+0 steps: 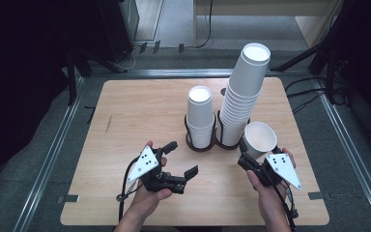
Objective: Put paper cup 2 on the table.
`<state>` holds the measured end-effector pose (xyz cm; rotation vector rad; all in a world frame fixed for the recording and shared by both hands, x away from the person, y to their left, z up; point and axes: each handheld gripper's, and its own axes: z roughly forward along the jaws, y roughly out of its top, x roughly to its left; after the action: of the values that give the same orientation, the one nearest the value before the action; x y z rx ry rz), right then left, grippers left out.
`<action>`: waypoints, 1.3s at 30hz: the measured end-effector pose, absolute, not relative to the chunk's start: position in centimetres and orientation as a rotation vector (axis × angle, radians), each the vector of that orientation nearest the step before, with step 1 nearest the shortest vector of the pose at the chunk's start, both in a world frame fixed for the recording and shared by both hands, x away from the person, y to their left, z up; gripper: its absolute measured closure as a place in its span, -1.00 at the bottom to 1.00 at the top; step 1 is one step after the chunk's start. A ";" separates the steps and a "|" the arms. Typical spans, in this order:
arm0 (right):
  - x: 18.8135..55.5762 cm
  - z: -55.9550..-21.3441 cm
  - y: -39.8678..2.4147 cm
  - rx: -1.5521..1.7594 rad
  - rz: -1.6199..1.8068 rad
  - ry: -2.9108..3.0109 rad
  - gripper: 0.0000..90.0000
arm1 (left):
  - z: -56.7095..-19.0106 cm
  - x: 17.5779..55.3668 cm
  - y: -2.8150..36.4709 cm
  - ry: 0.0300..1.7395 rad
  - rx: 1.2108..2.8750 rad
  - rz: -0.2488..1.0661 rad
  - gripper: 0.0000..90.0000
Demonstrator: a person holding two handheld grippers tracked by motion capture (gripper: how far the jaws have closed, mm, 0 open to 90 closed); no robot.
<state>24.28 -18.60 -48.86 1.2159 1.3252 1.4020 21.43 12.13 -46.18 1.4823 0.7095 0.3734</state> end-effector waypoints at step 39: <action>28.6 -53.9 -24.5 1.172 1.209 1.354 -0.68 | -46.6 21.7 12.2 0.736 1.496 0.373 -1.00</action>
<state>28.57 -24.54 -53.86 1.1717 1.3536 1.2095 21.72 12.22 -46.57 1.4959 0.7357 0.3733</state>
